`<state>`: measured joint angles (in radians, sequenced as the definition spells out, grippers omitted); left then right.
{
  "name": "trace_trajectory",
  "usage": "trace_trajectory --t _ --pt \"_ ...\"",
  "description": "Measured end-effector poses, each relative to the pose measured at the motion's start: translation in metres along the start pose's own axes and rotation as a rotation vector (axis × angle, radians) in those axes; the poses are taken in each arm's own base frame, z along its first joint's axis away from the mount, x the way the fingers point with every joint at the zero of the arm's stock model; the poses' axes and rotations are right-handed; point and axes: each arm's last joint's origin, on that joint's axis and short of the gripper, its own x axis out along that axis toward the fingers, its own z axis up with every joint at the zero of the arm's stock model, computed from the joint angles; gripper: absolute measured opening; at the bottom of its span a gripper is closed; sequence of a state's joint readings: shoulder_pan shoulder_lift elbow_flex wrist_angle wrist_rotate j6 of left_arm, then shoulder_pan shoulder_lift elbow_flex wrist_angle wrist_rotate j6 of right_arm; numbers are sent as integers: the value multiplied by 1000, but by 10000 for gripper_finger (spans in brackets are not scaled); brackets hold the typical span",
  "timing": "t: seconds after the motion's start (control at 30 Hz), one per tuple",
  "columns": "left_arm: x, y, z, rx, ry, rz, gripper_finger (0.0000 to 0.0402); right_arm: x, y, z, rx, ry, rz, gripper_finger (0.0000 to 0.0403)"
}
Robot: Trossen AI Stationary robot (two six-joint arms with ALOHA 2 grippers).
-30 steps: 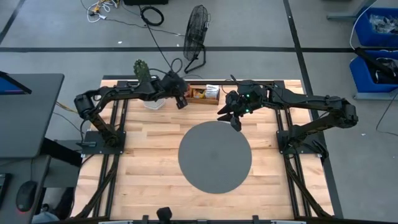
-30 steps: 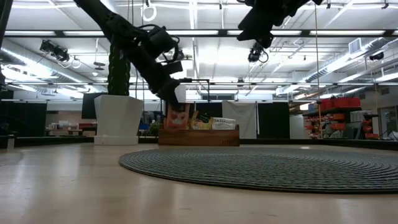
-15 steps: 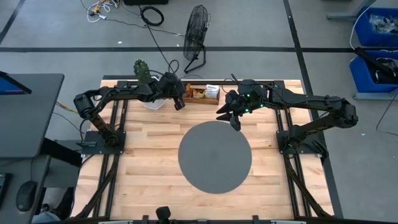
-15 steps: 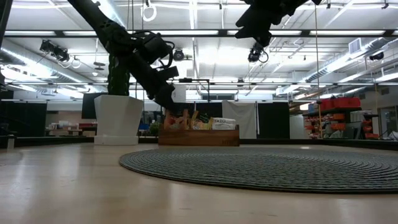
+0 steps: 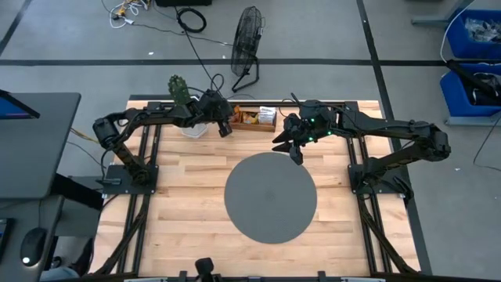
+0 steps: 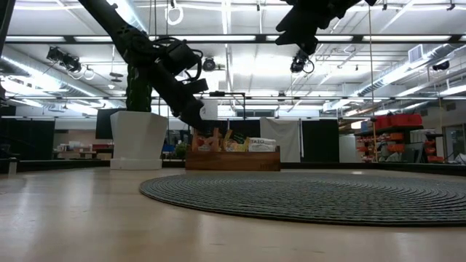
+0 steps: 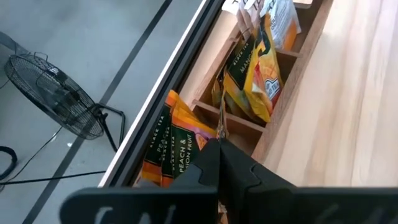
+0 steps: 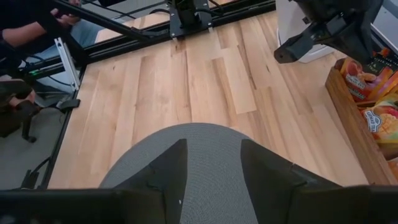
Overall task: Pick & Place Tea
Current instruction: Put the orange tea bag into the left section of the wooden organizer, then return to Home Position
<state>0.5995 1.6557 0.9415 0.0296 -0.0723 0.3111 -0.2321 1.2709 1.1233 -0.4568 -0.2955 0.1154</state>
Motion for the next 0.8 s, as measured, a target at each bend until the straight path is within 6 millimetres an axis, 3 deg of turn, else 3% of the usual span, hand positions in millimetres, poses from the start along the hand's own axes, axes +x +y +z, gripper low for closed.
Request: trace_trajectory --t 0.17,0.63,0.8 --pt "0 0 0 42 1 -2 17 0 -1 0 8 -2 -17 155" --pt "0 1 0 48 14 48 161 0 -1 0 8 -2 -19 155" --pt "-7 -13 9 72 -10 77 178 0 -4 0 2 -9 -79 155"
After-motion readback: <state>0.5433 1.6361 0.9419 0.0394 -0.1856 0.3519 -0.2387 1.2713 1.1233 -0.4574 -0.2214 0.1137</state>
